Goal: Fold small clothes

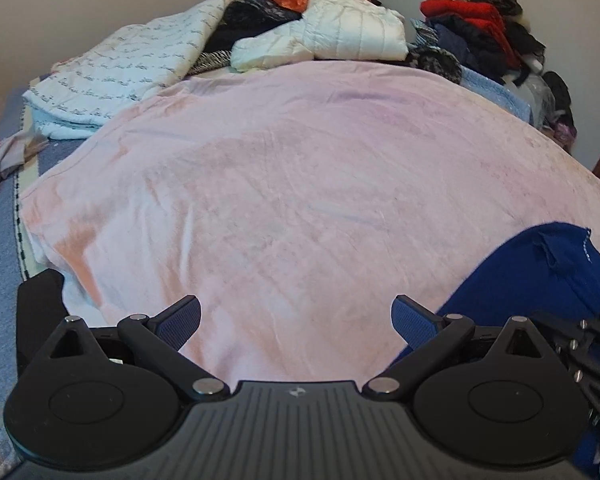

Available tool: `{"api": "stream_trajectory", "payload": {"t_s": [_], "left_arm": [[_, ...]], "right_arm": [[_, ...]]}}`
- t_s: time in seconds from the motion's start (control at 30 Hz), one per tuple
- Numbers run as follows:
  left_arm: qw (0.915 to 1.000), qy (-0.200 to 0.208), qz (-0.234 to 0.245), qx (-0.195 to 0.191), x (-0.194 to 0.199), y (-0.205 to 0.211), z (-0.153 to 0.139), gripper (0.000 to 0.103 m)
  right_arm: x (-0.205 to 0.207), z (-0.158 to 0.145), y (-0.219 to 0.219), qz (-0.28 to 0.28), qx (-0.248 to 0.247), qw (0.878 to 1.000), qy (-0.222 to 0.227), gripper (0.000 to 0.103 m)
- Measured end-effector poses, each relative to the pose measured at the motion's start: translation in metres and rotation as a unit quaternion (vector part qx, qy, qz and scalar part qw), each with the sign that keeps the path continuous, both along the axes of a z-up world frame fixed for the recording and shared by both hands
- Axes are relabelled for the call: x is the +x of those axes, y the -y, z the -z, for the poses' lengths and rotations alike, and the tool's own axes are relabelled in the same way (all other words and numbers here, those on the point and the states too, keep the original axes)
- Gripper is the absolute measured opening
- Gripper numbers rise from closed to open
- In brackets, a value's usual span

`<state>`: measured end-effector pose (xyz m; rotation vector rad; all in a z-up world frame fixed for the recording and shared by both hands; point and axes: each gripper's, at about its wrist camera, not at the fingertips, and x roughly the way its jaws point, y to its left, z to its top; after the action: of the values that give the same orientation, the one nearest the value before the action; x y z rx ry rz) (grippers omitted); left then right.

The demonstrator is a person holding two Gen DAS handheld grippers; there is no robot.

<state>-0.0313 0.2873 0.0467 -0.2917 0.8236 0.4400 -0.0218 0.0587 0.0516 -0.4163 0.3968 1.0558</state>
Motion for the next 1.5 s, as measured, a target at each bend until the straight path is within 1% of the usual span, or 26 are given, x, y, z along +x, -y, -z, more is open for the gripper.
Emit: {"api": "stream_trajectory", "payload": {"t_s": [0.07, 0.1, 0.13, 0.17, 0.2, 0.23, 0.3, 0.37, 0.4, 0.43, 0.53, 0.6, 0.67, 0.7, 0.77, 0.83, 0.93, 1.0, 1.1, 1.13, 1.17, 1.23, 1.27, 1.3, 1.4, 1.5], "left_arm": [[0.9999, -0.013, 0.010, 0.003, 0.003, 0.004, 0.007, 0.102], [0.9998, -0.018, 0.004, 0.011, 0.004, 0.004, 0.008, 0.102], [0.9996, -0.021, -0.004, 0.017, 0.004, 0.003, 0.009, 0.102], [0.9995, -0.021, -0.012, 0.018, 0.003, 0.001, 0.009, 0.102], [0.9995, -0.021, -0.016, 0.015, 0.002, -0.001, 0.009, 0.102], [0.9996, -0.019, -0.019, 0.009, 0.000, -0.004, 0.008, 0.102], [0.9996, -0.015, -0.022, 0.004, -0.003, -0.007, 0.006, 0.102], [0.9996, -0.011, -0.027, 0.008, -0.006, -0.008, 0.004, 0.102], [0.9995, -0.011, -0.029, 0.009, -0.006, -0.008, 0.004, 0.102], [0.9994, -0.011, -0.031, 0.008, -0.006, -0.008, 0.004, 0.102], [0.9996, -0.007, -0.029, -0.002, -0.006, -0.007, 0.004, 0.102], [0.9997, -0.008, -0.025, 0.000, -0.006, -0.005, 0.004, 0.102], [0.9997, -0.008, -0.024, 0.007, -0.006, -0.004, 0.002, 0.102], [0.9996, -0.006, -0.026, 0.009, -0.006, -0.004, 0.001, 0.102], [0.9994, 0.000, -0.033, 0.008, -0.006, -0.007, -0.002, 0.102], [0.9993, 0.008, -0.038, -0.001, -0.006, -0.010, -0.005, 0.102], [0.9991, 0.014, -0.037, -0.015, -0.002, -0.009, -0.004, 0.102], [0.9995, 0.009, -0.022, -0.023, 0.004, -0.002, 0.000, 0.102], [0.9992, 0.001, 0.027, -0.030, 0.016, 0.017, 0.009, 0.102], [0.9985, 0.000, 0.045, -0.031, 0.020, 0.024, 0.011, 0.102], [0.9974, -0.001, 0.064, -0.033, 0.023, 0.032, 0.013, 0.102], [0.9947, -0.003, 0.097, -0.034, 0.029, 0.046, 0.018, 0.102], [0.9936, -0.004, 0.108, -0.033, 0.032, 0.052, 0.020, 0.102], [0.9928, -0.006, 0.115, -0.033, 0.034, 0.057, 0.022, 0.102], [0.9915, -0.013, 0.116, -0.057, 0.044, 0.063, 0.027, 0.102], [0.9871, -0.011, 0.101, -0.124, 0.051, 0.059, 0.035, 0.102]], "right_arm": [[0.023, -0.001, 0.020, 0.041, 0.000, 0.998, -0.041, 0.006], [0.026, -0.002, 0.027, 0.031, -0.002, 0.998, -0.053, 0.019], [0.018, -0.001, 0.030, 0.009, -0.008, 0.999, -0.040, 0.037], [0.005, 0.000, 0.030, -0.019, -0.021, 1.000, -0.014, 0.046], [-0.015, 0.004, 0.027, -0.058, -0.041, 0.997, 0.014, 0.062], [-0.032, 0.009, 0.024, -0.100, -0.062, 0.992, 0.043, 0.063], [-0.063, 0.026, 0.015, -0.176, -0.125, 0.973, 0.087, 0.059], [-0.083, 0.048, 0.006, -0.219, -0.199, 0.949, 0.114, 0.056], [-0.090, 0.055, 0.008, -0.231, -0.198, 0.943, 0.135, 0.059], [-0.092, 0.056, 0.008, -0.240, -0.193, 0.941, 0.135, 0.057], [-0.098, 0.058, -0.004, -0.223, -0.177, 0.952, 0.114, 0.057], [-0.103, 0.063, -0.015, -0.232, -0.160, 0.950, 0.133, 0.055], [-0.106, 0.063, -0.028, -0.236, -0.144, 0.954, 0.113, 0.025], [-0.105, 0.064, -0.035, -0.234, -0.137, 0.958, 0.096, 0.006], [-0.101, 0.061, -0.040, -0.219, -0.123, 0.964, 0.087, 0.003], [-0.088, 0.051, -0.035, -0.191, -0.091, 0.976, 0.057, 0.003], [-0.054, 0.030, -0.016, -0.122, -0.035, 0.992, 0.007, 0.002], [-0.025, 0.015, 0.008, -0.062, 0.009, 0.998, -0.030, 0.003], [0.016, 0.003, 0.057, 0.019, 0.061, 0.995, -0.080, 0.003], [0.028, 0.003, 0.074, 0.043, 0.062, 0.993, -0.090, 0.005], [0.036, 0.006, 0.086, 0.070, 0.053, 0.992, -0.094, 0.011], [0.047, 0.017, 0.106, 0.130, 0.019, 0.987, -0.090, 0.039], [0.051, 0.022, 0.114, 0.154, -0.001, 0.984, -0.092, 0.047], [0.050, 0.026, 0.122, 0.170, -0.007, 0.981, -0.089, 0.051], [0.028, 0.024, 0.125, 0.182, 0.002, 0.982, -0.044, 0.051], [-0.011, 0.016, 0.095, 0.116, -0.023, 0.992, 0.052, 0.055]]}}
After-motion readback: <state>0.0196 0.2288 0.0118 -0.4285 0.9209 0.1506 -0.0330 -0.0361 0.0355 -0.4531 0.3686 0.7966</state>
